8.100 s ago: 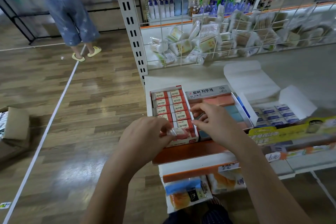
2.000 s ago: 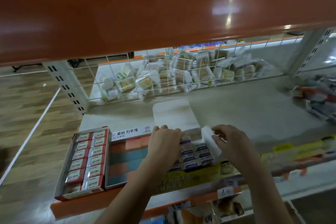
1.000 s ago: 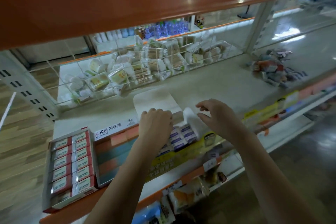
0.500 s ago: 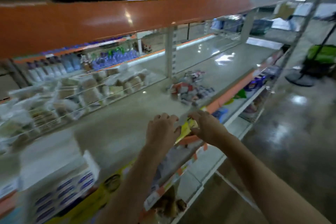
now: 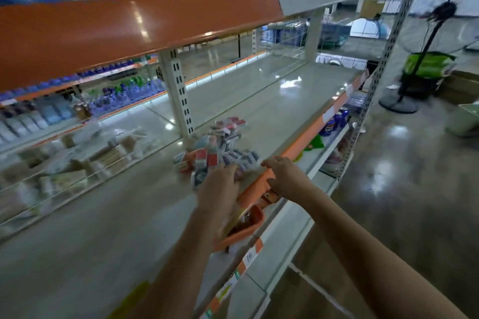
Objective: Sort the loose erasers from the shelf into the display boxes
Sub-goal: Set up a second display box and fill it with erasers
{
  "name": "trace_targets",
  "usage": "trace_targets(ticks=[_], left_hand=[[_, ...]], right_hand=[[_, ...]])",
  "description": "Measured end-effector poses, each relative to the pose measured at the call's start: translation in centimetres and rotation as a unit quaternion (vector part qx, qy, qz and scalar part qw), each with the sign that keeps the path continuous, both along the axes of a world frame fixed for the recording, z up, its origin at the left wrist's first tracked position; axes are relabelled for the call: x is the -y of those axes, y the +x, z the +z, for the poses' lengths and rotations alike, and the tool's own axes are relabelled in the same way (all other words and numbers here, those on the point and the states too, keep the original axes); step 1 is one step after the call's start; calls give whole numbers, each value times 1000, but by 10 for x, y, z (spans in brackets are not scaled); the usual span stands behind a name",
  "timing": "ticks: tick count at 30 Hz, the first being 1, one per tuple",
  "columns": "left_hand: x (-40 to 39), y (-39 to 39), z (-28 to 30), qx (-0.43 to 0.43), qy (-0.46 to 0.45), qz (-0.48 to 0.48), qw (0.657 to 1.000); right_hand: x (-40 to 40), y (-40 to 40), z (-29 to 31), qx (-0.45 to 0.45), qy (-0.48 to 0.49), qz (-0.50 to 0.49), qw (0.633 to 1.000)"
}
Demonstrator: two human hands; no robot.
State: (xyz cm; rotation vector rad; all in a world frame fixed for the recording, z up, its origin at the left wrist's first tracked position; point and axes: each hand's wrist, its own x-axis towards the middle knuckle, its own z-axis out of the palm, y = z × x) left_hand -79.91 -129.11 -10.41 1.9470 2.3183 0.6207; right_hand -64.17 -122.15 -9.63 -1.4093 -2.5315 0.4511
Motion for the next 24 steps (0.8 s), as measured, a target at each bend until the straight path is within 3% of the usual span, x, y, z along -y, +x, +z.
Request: trace_targets(ticks=[7,11,17,24], left_hand=[[-46,-10,-21,-45,-44,82,995],[-56,-6,-19,-39,-65,108,991],[-51,-1,-12,-34,-94,115,988],[-66,21,-16,-20,-76,209,975]], right_hand=[[-73,-20,-18,-5,8,-18,1000],[-95,-28,-31,3,21,21,1000],[-116,-28,-40,-54,-1,73,996],[-134,-27,-38,-50,14,153,987]])
